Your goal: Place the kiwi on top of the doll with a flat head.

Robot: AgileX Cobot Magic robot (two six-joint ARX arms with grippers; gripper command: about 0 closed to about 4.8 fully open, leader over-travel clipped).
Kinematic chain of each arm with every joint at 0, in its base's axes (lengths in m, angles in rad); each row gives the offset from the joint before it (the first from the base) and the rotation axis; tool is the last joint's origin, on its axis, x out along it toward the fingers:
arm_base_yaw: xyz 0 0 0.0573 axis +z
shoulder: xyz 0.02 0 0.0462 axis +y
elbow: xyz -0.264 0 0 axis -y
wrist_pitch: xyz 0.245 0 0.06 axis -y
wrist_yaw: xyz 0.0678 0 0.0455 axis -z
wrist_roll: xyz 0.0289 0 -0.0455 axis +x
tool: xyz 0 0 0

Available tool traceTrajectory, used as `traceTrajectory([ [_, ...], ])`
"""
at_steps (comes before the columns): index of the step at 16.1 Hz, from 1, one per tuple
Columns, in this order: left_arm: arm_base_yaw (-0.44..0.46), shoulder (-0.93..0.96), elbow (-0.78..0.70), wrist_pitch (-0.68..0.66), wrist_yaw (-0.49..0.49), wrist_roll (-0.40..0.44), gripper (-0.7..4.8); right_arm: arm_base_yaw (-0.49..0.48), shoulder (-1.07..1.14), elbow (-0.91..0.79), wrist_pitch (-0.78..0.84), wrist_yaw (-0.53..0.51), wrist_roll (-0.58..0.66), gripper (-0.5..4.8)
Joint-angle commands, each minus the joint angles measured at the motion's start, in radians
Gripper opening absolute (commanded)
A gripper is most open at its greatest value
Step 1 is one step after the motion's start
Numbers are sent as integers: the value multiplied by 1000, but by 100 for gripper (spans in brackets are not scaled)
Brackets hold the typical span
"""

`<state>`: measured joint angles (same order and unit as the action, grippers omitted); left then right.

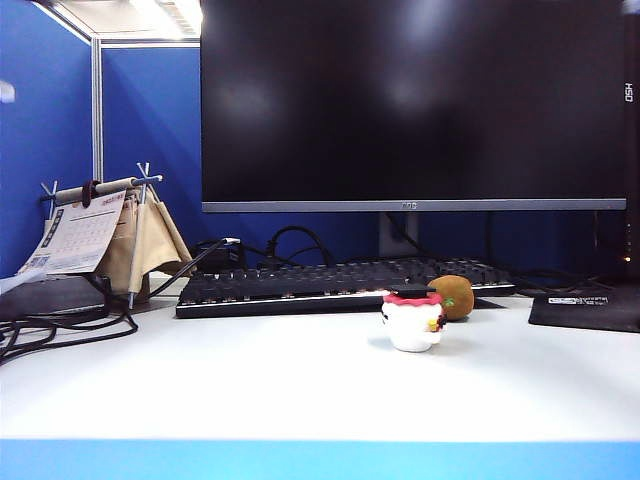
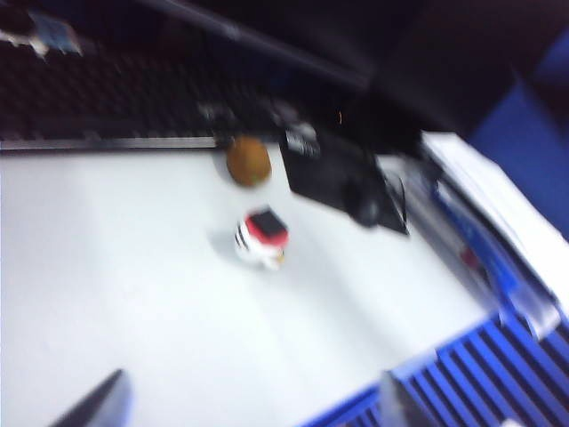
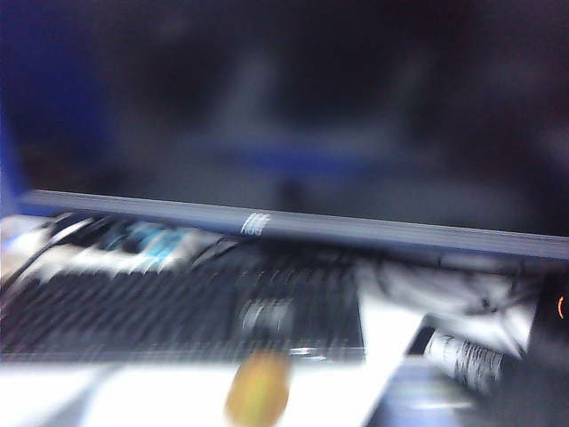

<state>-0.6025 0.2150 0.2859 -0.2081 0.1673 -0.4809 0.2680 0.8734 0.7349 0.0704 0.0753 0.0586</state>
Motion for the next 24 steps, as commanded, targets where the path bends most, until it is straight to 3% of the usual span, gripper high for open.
traceTrajectory([
  [1, 0, 18, 2, -32, 40, 23, 344, -1, 320, 329, -77, -61, 4, 479],
  [4, 0, 19, 2, -53, 81, 40, 344, 16, 708, 761, -325, -70, 40, 479],
  [6, 0, 19, 2, -53, 88, 63, 344, 16, 954, 947, -451, -47, 47, 479],
  [10, 0, 19, 2, -71, 110, 93, 344, 17, 1129, 958, -636, 26, 72, 479],
  [18, 0, 19, 2, -76, 109, 108, 342, 18, 1211, 957, -689, 35, 105, 479],
  [24, 0, 19, 2, -75, 87, 133, 341, 20, 1260, 956, -752, -22, 126, 479],
])
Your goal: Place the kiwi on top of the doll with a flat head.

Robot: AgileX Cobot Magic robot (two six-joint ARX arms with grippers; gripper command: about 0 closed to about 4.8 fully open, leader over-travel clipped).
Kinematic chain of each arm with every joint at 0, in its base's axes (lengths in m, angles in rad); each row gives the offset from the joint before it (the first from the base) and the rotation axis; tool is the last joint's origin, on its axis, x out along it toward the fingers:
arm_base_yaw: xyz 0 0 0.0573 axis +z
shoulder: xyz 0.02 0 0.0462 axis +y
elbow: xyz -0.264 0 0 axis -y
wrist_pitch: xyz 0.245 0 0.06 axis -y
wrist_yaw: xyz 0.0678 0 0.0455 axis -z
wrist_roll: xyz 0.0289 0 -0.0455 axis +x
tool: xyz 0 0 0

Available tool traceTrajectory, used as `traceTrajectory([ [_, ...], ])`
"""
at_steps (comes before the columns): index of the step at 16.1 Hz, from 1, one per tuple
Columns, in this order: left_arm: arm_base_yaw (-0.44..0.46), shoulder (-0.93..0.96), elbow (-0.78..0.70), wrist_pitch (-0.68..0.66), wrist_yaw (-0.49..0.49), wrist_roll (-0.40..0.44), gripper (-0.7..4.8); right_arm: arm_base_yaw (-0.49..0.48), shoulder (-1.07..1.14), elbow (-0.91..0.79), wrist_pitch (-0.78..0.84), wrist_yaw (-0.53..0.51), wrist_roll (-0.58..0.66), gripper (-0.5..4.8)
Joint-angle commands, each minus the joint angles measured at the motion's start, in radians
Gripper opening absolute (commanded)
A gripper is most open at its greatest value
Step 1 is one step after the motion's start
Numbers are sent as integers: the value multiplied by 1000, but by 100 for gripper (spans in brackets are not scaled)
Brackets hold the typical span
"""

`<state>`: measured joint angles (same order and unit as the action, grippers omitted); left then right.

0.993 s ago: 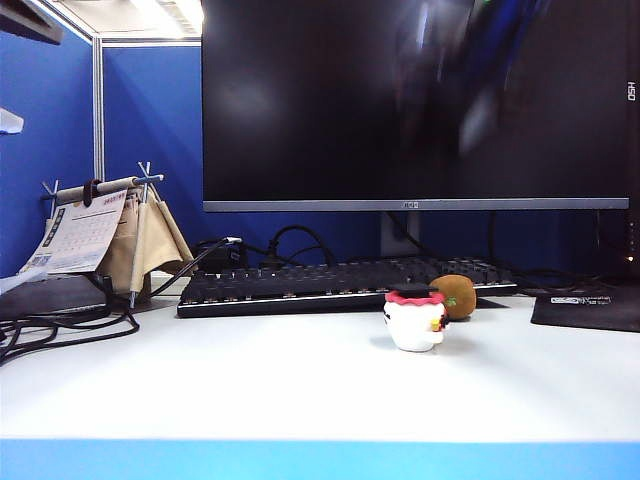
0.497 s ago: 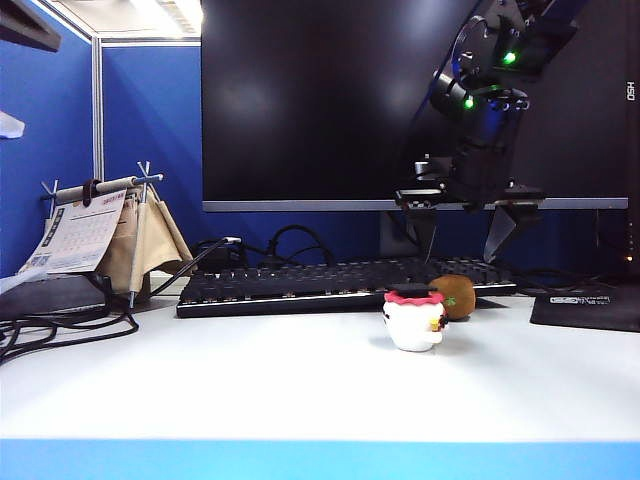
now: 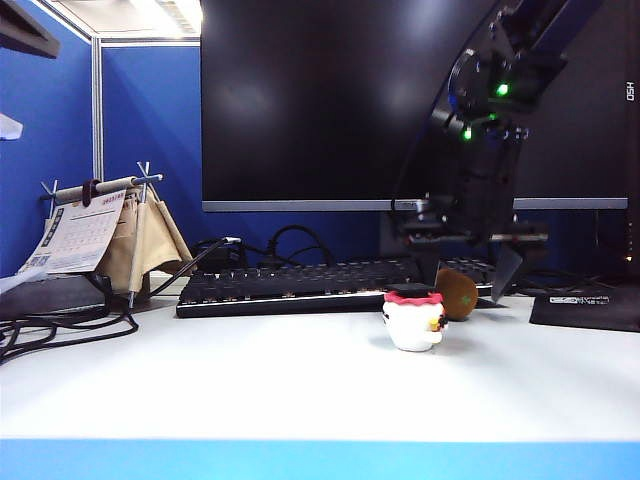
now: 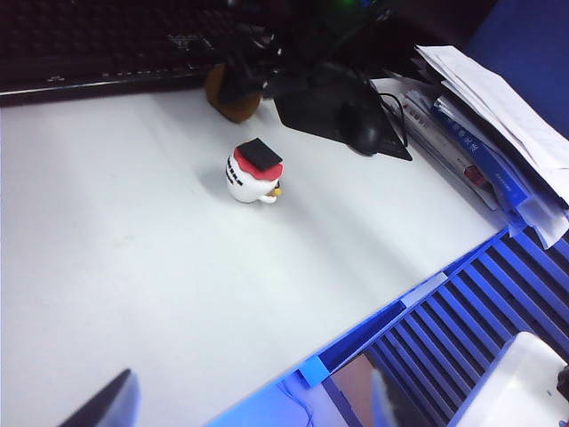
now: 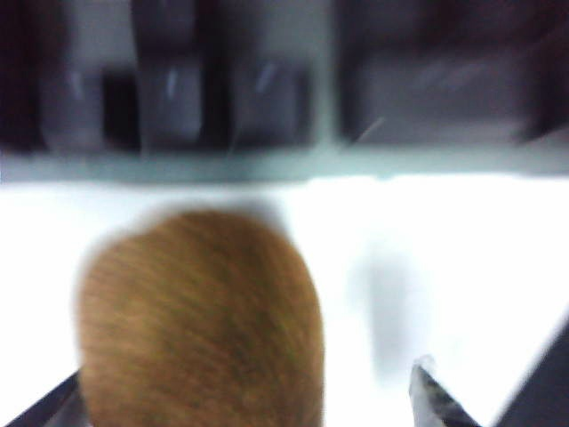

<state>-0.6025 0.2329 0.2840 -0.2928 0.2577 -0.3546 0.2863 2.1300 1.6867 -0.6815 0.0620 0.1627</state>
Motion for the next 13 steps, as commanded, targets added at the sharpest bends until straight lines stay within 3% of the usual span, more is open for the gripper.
traceTrajectory([
  [1, 0, 1, 4, 10, -3, 5, 341, 2, 9, 4, 13, -10, 22, 479],
  [7, 0, 1, 4, 9, -3, -11, 341, -1, 11, 4, 87, -12, 13, 479],
  [13, 0, 1, 4, 6, 13, -50, 341, -2, 48, 4, 75, -4, -97, 479],
])
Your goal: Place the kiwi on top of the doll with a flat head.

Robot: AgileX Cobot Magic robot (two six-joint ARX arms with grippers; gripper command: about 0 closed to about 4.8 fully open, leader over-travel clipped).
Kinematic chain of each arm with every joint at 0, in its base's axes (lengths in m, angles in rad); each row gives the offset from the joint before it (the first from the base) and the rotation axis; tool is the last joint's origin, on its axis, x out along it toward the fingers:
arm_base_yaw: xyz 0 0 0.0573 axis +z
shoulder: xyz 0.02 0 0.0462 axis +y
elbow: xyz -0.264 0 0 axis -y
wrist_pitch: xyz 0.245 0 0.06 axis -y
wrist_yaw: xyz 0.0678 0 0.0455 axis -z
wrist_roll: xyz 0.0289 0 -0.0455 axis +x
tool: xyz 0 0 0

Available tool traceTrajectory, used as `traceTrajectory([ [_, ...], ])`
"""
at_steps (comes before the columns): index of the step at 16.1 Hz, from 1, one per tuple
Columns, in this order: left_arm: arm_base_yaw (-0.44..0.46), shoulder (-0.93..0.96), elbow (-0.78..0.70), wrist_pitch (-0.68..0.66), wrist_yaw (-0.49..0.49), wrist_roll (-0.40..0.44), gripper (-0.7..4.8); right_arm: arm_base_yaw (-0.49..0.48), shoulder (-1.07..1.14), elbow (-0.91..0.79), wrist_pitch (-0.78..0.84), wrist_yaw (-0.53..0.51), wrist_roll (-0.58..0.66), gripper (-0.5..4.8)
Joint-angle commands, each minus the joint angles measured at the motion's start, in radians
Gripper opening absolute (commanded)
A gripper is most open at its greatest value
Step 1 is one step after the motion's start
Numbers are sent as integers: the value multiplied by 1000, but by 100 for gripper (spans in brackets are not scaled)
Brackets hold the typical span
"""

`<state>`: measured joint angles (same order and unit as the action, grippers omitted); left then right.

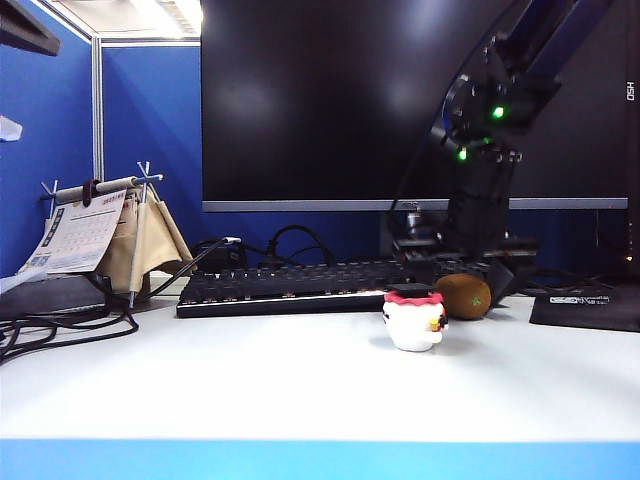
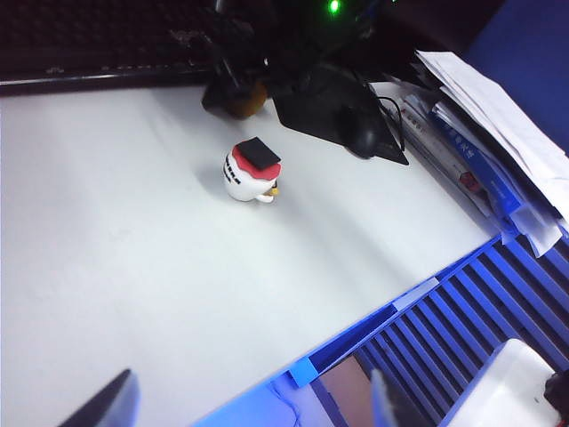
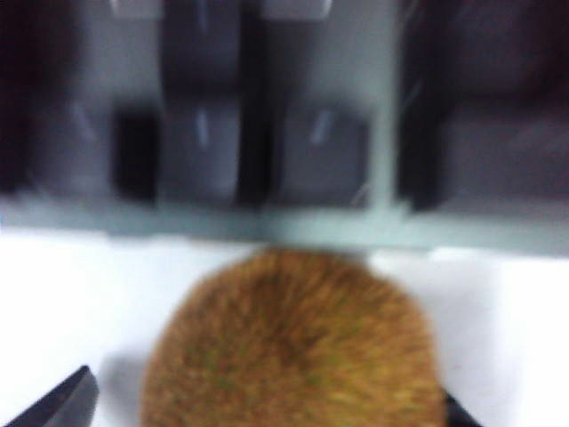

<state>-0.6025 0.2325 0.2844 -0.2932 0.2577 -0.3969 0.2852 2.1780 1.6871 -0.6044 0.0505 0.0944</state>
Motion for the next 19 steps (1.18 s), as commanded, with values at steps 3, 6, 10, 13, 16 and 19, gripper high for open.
traceTrajectory([
  [3, 0, 2, 3, -24, 16, -8, 341, 0, -1, 4, 11, 30, -48, 248],
  [6, 0, 2, 3, -41, 16, -7, 341, 0, -5, 4, 2, 30, -73, 242],
  [10, 0, 2, 3, -42, 35, -3, 341, 0, -99, 4, -11, 37, -73, 242],
  [13, 0, 2, 3, -42, 35, 8, 341, 0, -291, 4, -58, -36, -73, 241],
  [16, 0, 2, 3, -42, 35, 16, 341, 18, -392, 4, -243, -214, -104, 241],
  [19, 0, 2, 3, -40, 35, 53, 341, 94, -412, 4, -439, -229, -208, 241],
])
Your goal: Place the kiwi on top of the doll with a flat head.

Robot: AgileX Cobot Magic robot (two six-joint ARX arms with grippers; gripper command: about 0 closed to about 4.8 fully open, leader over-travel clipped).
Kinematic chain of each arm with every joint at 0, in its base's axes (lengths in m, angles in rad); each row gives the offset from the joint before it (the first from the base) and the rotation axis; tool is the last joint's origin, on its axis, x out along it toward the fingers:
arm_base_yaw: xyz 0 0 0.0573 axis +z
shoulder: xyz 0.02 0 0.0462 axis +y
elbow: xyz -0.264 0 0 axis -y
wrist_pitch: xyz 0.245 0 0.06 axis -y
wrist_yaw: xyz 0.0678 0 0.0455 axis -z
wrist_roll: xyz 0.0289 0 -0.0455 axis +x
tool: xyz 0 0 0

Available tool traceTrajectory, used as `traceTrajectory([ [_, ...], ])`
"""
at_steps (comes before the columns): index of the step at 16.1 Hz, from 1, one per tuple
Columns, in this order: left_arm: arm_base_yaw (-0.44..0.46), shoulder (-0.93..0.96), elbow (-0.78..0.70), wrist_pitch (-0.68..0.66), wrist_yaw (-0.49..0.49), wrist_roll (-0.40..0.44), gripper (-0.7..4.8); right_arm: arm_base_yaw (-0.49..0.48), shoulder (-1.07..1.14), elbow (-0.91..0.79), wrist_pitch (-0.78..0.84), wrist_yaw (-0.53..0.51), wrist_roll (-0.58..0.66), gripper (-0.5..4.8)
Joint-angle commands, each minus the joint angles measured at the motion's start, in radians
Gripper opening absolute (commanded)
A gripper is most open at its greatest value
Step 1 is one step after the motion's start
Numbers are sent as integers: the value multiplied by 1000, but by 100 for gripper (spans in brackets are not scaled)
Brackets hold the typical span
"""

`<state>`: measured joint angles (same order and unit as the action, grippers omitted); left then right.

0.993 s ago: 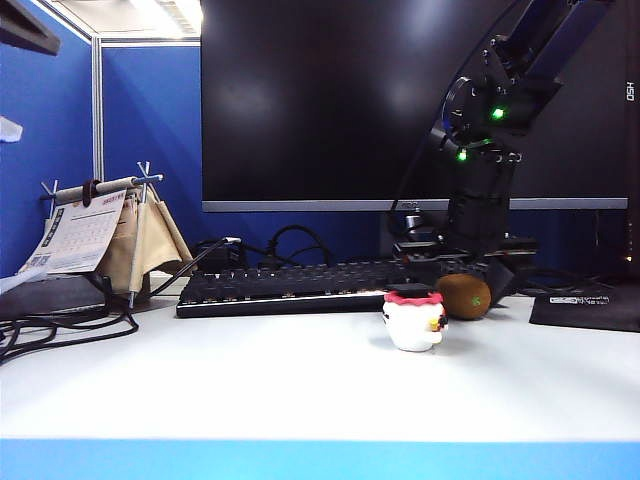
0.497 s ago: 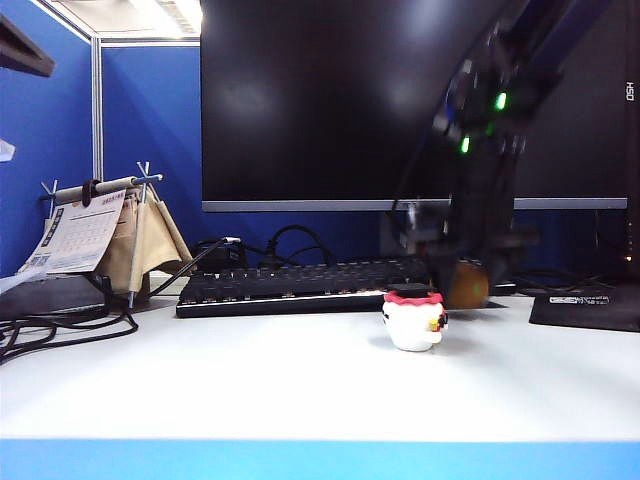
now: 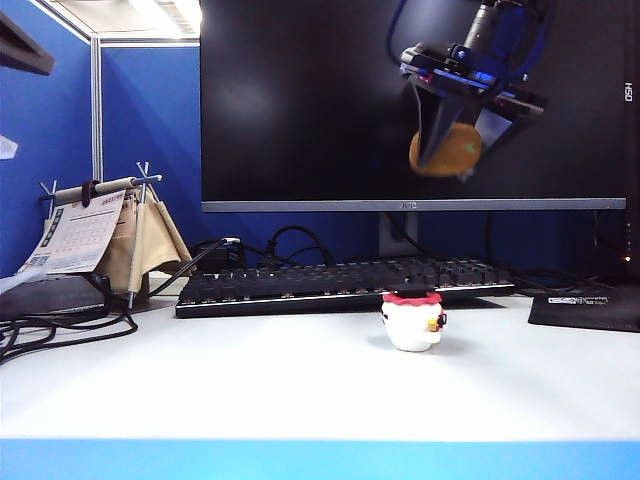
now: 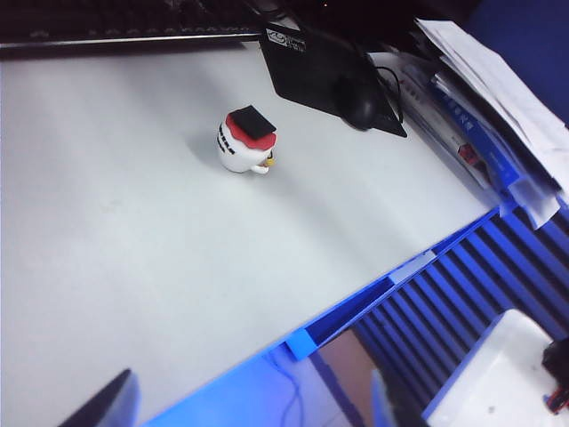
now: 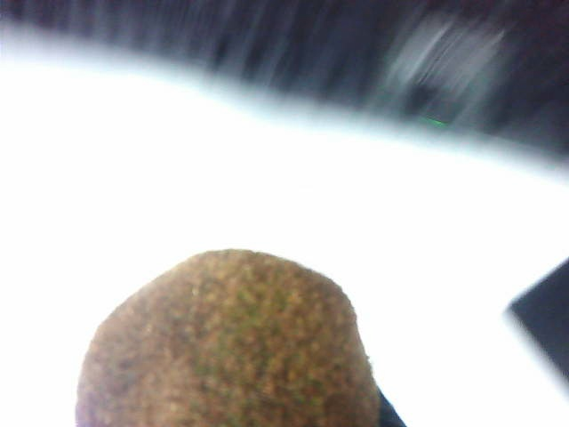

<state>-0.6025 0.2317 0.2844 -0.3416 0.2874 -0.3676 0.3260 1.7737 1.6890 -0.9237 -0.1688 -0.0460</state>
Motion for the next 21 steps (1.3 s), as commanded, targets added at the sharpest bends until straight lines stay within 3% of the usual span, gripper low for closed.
traceTrajectory([
  [1, 0, 2, 3, 10, 6, 24, 341, 81, -6, 2, -134, -10, -68, 241],
  [5, 0, 2, 3, 14, 9, 24, 341, 165, 18, 2, -128, -5, -89, 241],
  [10, 0, 2, 3, 12, 50, 24, 341, 165, 63, 0, -134, -6, -89, 241],
  [13, 0, 2, 3, 7, 49, 24, 341, 165, 76, -33, -66, -5, -89, 241],
  [15, 0, 3, 3, 6, 49, 24, 341, 164, 80, -78, -20, 64, -89, 241],
  [21, 0, 3, 3, 6, 39, 28, 341, 164, 80, -167, 81, 62, -89, 241],
])
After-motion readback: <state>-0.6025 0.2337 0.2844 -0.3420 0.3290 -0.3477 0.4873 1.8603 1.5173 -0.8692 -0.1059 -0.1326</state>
